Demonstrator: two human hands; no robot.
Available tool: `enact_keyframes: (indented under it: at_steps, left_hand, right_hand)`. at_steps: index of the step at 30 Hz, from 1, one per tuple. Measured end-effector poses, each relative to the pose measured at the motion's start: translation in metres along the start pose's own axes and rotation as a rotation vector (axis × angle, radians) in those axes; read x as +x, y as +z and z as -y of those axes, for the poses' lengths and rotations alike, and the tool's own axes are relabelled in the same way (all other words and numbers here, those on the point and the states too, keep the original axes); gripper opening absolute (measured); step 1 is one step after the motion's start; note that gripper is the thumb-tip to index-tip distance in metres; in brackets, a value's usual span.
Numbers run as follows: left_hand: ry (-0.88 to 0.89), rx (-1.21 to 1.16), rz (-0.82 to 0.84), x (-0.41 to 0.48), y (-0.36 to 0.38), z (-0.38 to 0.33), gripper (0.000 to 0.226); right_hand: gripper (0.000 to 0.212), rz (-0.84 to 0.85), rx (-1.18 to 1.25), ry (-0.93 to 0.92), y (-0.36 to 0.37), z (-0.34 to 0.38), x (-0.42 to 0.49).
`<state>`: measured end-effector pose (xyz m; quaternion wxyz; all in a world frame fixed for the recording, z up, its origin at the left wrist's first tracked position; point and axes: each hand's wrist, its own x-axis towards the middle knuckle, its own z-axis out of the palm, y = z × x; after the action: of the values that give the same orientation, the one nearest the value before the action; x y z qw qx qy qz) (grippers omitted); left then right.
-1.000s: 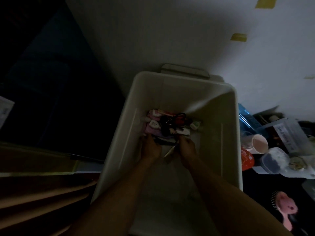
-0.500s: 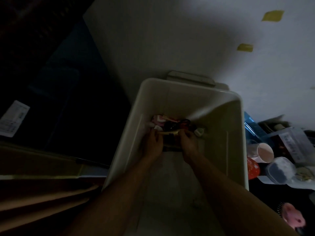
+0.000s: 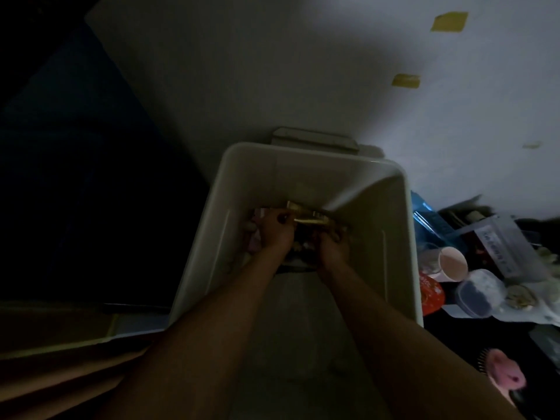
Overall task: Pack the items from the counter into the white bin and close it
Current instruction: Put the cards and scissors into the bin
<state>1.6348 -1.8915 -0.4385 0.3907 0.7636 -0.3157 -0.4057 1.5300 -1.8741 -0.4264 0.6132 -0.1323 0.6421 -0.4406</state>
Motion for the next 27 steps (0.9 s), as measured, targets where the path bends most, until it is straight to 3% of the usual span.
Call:
enact_keyframes:
  at_steps: [2,6,15,27]
  left_hand:
    - [-0.025,-0.002,0.003,0.002,0.008,-0.001,0.025]
    - [-0.078,-0.009,0.029,-0.002,0.017,-0.001,0.026]
    - [0.005,0.077,0.271,-0.012,0.031,0.000,0.027]
    - [-0.072,0.074,0.189,-0.003,0.042,0.004,0.021]
  right_hand:
    - [0.042,-0.015,-0.005,0.025,-0.002,0.000,0.002]
    - [0.015,0.054,-0.081,0.002,-0.006,0.000,0.005]
    - [0.024,0.000,-0.205,-0.057,-0.012,-0.009,0.016]
    - [0.038,0.012,-0.171,-0.012,-0.019,-0.006,0.010]
